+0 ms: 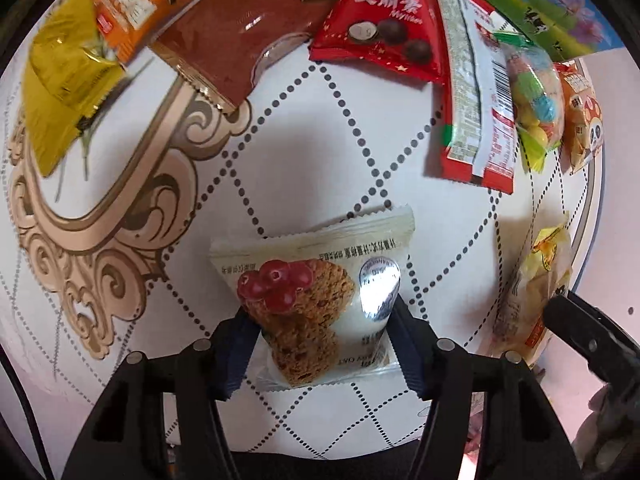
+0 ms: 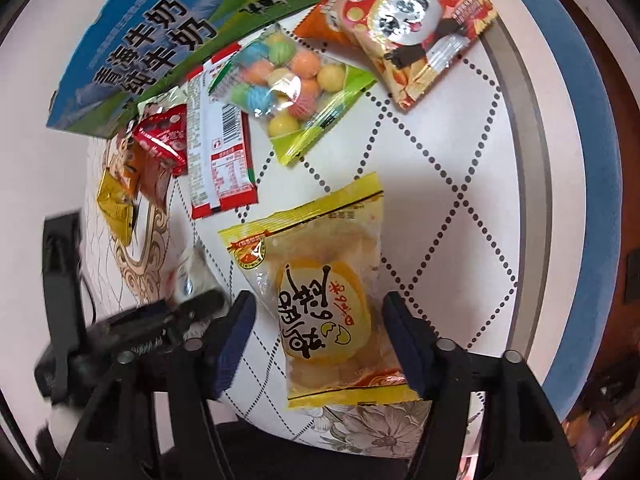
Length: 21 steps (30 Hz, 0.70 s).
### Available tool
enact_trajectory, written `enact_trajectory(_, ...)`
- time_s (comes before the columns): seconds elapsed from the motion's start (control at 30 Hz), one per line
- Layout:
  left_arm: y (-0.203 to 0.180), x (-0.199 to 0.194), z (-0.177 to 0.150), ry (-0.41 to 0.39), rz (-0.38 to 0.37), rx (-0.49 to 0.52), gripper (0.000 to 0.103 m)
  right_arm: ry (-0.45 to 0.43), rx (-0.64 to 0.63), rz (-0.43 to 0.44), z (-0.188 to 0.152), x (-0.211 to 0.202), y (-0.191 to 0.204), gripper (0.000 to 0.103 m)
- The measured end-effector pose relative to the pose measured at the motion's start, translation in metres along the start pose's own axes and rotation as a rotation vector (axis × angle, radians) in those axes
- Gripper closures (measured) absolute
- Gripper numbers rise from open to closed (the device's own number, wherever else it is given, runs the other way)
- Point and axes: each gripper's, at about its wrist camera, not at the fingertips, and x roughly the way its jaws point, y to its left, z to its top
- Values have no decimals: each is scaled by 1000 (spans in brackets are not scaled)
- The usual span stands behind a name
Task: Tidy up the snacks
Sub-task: 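Grasp the oat cookie packet with left tool while right tool grasps yellow puff bag, then lower both packets into the box and open both tools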
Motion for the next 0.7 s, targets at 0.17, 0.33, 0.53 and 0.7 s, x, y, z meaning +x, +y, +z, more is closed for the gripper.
enact_trajectory(0.17, 3, 11, 1, -18, 14, 26, 42, -12, -158, -119, -6, 4, 21, 24)
enact_trajectory(0.33, -14, 0, 3, -37, 47, 29, 44, -51, -215, -188, -9, 18, 32, 46)
enact_trajectory(0.53, -10, -22, 9, -72, 40, 23, 46, -86, -206, -178, -14, 13, 41, 56)
enact_trajectory(0.7, -27, -54, 13, -128, 27, 70, 46, -127, -163, -105, -10, -10, 48, 57)
